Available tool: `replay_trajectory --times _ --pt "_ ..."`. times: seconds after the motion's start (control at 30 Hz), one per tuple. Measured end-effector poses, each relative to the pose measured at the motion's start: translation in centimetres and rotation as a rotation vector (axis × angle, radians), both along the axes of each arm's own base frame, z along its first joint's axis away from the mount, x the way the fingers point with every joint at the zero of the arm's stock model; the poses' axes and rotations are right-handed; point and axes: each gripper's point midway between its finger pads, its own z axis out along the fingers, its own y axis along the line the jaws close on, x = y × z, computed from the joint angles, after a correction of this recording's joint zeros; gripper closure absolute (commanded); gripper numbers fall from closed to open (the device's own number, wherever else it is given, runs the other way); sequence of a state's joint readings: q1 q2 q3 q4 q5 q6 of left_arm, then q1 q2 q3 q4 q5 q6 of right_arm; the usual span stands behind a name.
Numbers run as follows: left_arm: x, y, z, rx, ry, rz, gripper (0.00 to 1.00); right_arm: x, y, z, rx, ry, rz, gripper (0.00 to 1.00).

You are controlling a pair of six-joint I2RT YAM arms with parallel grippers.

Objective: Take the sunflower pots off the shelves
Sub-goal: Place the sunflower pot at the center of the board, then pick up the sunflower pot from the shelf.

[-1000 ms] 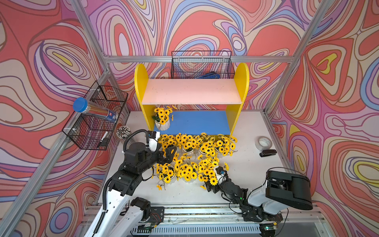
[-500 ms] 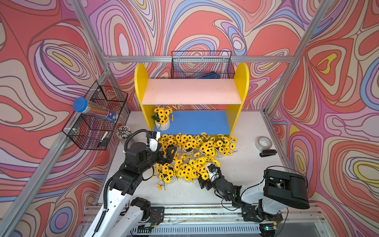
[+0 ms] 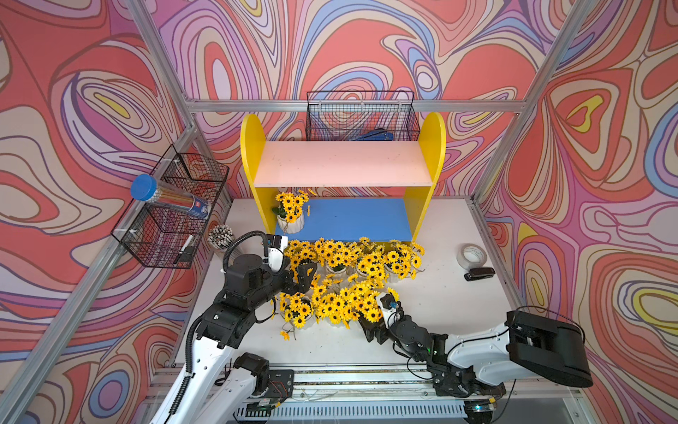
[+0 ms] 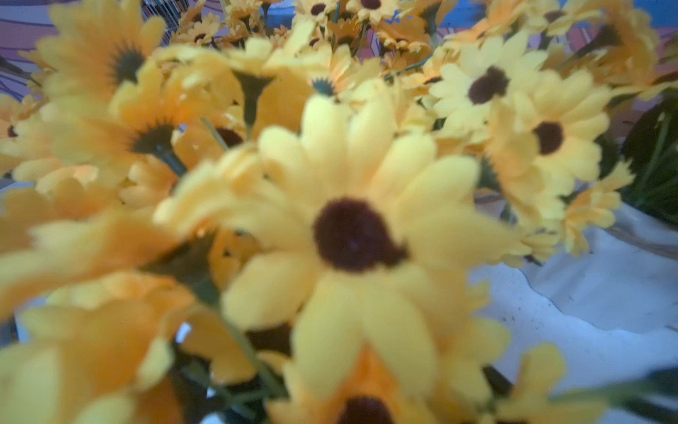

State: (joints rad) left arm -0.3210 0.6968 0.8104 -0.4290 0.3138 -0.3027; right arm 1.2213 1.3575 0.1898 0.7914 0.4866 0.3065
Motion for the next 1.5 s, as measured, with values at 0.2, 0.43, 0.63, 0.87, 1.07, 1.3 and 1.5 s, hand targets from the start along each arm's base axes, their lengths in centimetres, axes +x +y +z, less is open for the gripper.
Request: replay_trajectory --times 0.2,0.43,0.63,0.87,1.07,1.3,1.5 --pt "-0.1 -0.1 0.0 -0.005 0.002 -0.003 0.01 -1.4 -0.1 -0.2 -0.017 0.033 0.022 0.02" --pt "-0.2 -0.3 0.0 -0.016 0.011 -0.016 0.0 -1.8 -2.3 1.8 0.061 0.067 -0.039 0.02" --pt "-0.3 -0.3 0.1 -0.016 0.005 -0.015 0.0 -2.3 -3.7 0.8 0.028 0.12 -0.073 0.04" --pt "-0.5 0.1 0.6 -0.008 -0.025 -0.002 0.0 -4.1 -2.2 1.8 -0.05 0.132 -0.015 0.05" --pt "-0.4 0.6 0.8 0.006 -0.043 0.019 0.0 -5.2 -2.1 4.2 -0.041 0.134 0.013 0.07" --pt "-0.8 1.3 1.0 0.027 -0.05 0.045 0.0 -6.5 -2.6 7.7 -0.06 0.109 0.066 0.09" --pt "-1.0 4.0 1.2 0.09 -0.015 0.185 0.0 -5.7 -1.4 14.9 -0.014 -0.027 0.076 0.02"
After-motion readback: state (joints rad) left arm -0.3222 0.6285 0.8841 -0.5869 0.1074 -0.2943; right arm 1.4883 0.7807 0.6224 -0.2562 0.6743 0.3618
